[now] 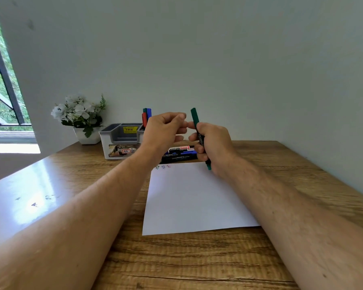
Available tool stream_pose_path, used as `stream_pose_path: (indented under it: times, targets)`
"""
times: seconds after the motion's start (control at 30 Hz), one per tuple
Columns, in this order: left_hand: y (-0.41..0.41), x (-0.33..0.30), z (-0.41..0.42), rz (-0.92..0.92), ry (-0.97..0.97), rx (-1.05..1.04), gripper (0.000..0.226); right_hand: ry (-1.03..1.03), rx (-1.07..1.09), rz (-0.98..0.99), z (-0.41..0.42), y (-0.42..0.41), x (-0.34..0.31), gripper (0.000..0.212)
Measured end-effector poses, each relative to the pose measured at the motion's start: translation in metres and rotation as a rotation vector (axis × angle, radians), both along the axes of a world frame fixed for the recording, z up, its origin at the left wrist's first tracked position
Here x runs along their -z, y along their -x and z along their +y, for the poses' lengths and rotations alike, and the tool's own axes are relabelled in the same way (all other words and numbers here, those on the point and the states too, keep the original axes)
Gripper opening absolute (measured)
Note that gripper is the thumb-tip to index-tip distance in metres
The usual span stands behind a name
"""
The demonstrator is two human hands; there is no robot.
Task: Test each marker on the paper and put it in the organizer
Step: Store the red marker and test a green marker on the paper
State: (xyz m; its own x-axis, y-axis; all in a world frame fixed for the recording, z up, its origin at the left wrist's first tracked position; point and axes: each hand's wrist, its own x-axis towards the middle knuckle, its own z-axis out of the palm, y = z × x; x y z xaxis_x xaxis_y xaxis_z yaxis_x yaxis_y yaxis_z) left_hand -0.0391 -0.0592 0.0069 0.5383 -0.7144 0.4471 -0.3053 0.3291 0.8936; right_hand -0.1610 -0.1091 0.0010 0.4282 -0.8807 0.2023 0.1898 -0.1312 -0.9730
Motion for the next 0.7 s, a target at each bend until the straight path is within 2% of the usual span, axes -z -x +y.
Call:
stream_pose_path:
  times: [0.3,0.7]
  targets:
    - [0.001,-0.0027,0.0043,0.227,0.067,0.164,0.028,0.099,-0.013,0.18,0.0081,0.0001,0.0003,0.028]
    - [-0.0032,-0.0027,0.0072,0.279,0.089,0.217,0.029,0.227,0.052,0.254,0.0034,-0.0028,-0.0018,0.036]
